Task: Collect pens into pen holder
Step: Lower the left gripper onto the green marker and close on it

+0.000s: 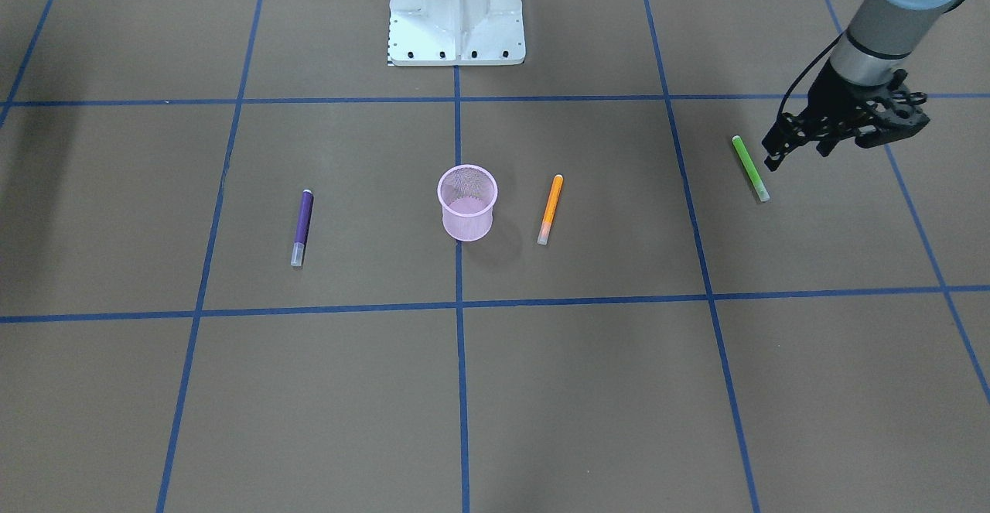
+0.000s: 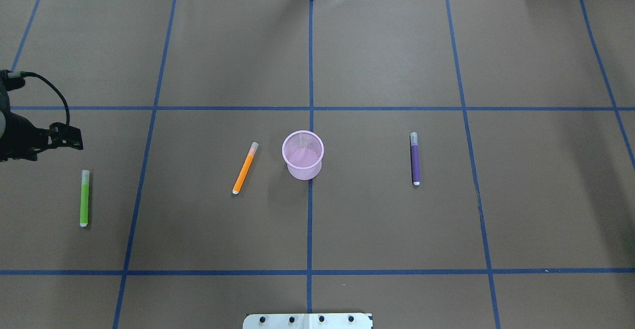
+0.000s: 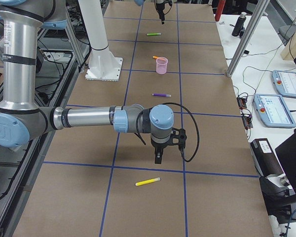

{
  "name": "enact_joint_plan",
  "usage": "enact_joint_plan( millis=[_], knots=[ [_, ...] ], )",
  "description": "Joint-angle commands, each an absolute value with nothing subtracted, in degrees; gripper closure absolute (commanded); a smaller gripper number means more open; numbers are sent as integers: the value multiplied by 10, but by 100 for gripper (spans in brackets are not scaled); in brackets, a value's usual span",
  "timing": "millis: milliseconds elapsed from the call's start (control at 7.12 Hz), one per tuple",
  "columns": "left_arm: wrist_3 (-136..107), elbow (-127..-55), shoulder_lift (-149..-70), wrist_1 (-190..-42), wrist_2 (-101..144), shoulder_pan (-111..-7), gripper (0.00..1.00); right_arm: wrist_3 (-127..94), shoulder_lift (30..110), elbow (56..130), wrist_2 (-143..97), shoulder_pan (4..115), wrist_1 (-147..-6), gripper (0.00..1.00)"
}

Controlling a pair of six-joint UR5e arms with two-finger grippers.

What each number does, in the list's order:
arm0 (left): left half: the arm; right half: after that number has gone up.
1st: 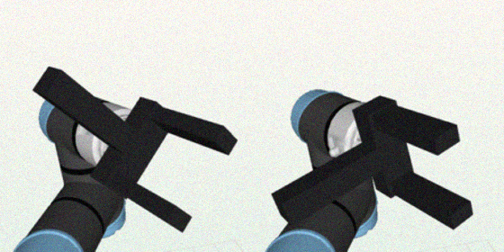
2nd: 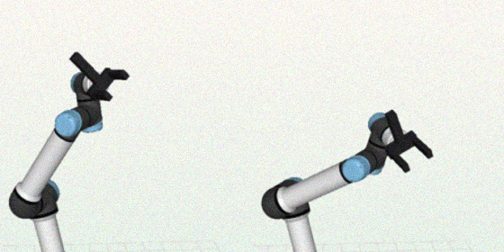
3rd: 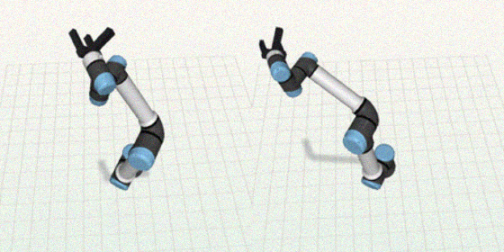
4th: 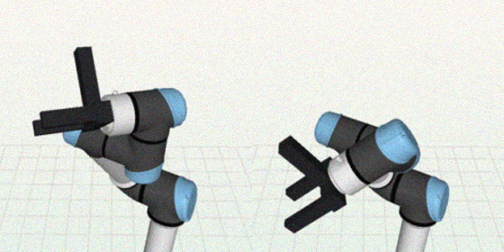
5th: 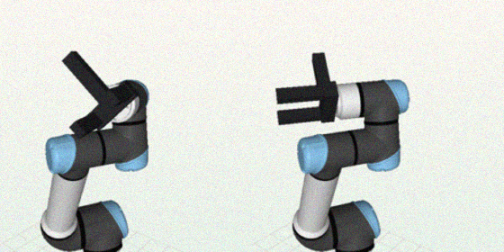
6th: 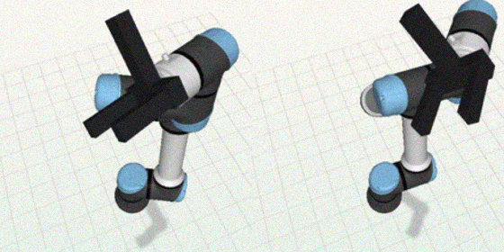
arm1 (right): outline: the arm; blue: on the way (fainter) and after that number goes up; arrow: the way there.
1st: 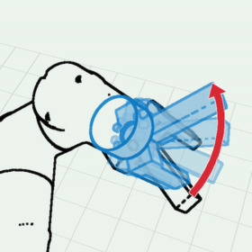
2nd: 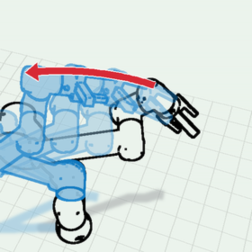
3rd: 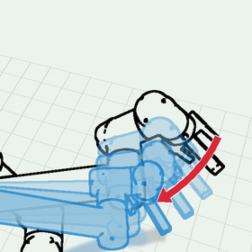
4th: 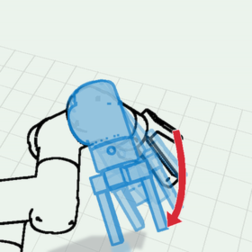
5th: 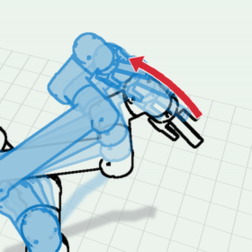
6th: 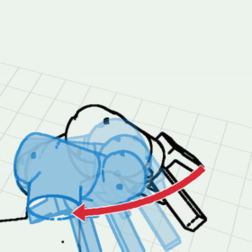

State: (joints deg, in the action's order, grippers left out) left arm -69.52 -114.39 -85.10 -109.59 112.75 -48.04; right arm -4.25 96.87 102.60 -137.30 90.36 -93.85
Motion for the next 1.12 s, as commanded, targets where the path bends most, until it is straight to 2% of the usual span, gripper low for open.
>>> enact_joint_plan(
  millis=[0, 140, 702, 843, 983],
  knots=[
    [-729, -1077, -850, -1182, 1103, -446, 1, -40, 968, 1027, -1375, 903, -939, 0],
    [-728, -1041, -854, -1221, 1104, -445, 1, -42, 969, 1027, -1375, 903, -937, 0],
    [-725, -1032, -850, -1223, 1103, -411, 2, -49, 969, 1025, -1377, 897, -938, 0],
    [-723, -1031, -849, -1223, 1103, -410, 16, -50, 969, 1025, -1377, 894, -938, 0],
    [-723, -1032, -849, -1223, 1103, -410, 26, -50, 968, 1027, -1377, 893, -938, 0]
  ],
)
